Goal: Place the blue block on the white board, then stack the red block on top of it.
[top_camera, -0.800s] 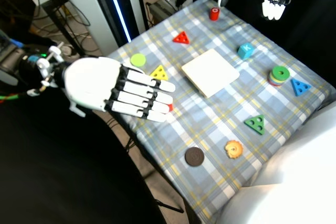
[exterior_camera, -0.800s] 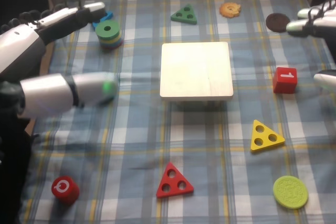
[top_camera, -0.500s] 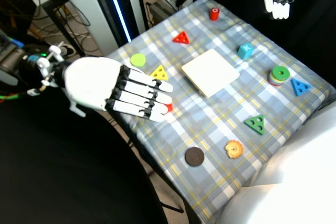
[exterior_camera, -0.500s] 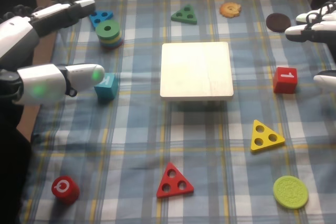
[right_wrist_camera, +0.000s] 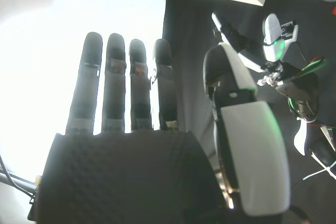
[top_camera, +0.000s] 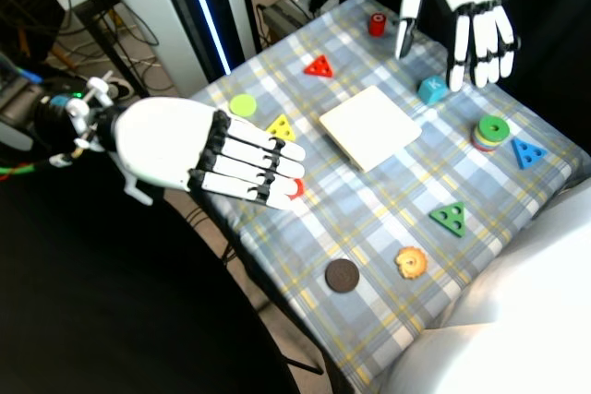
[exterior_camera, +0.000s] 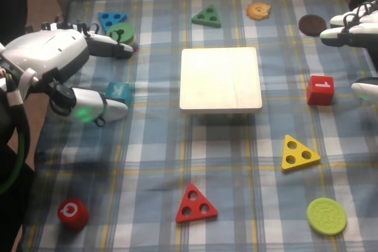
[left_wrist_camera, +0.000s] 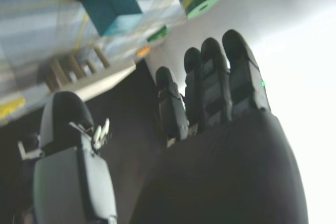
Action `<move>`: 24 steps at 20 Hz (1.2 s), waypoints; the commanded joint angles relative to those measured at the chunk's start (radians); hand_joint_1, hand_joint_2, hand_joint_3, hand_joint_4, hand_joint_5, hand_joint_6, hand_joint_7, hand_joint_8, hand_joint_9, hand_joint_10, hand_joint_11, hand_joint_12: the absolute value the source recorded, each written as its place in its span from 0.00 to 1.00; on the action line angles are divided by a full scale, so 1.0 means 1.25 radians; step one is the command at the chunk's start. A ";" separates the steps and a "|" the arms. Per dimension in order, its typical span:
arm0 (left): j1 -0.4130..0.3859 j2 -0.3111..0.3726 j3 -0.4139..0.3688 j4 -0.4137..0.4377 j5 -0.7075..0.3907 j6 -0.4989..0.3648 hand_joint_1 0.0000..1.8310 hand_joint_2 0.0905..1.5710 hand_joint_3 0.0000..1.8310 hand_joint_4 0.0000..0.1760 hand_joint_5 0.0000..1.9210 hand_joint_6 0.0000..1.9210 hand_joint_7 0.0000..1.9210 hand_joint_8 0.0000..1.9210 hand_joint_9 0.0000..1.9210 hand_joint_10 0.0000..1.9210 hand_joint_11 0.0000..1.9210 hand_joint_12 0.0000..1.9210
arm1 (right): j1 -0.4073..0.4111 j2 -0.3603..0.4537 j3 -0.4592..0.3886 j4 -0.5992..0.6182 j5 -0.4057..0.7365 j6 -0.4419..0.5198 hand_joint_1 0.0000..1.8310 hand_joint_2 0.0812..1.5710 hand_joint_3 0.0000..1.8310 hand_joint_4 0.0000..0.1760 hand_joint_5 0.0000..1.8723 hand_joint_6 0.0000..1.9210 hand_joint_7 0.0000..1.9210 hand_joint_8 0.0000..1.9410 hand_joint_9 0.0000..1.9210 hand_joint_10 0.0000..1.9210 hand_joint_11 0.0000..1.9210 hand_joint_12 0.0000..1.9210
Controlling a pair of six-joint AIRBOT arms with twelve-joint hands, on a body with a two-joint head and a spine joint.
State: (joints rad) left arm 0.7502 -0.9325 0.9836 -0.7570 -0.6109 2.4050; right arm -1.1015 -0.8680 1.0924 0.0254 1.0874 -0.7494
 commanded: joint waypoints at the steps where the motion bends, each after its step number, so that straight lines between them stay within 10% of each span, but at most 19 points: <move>1: -0.014 -0.006 0.005 0.016 -0.049 0.014 0.50 0.59 0.00 1.00 0.33 0.01 0.20 0.00 0.14 0.00 0.01 0.19 | 0.009 -0.001 0.004 0.015 0.091 0.002 0.34 0.81 0.00 0.00 0.26 0.00 0.23 0.00 0.22 0.00 0.12 0.23; 24: -0.047 -0.066 0.083 -0.089 0.014 0.139 0.53 0.67 0.00 1.00 0.44 0.00 0.26 0.00 0.19 0.00 0.02 0.21 | 0.009 -0.002 0.004 0.012 0.088 0.006 0.33 0.84 0.00 0.00 0.26 0.00 0.25 0.00 0.24 0.00 0.15 0.19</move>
State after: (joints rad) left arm 0.7029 -1.0138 1.0847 -0.8921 -0.5079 2.5763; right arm -1.1015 -0.8688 1.0954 0.0196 1.0786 -0.7483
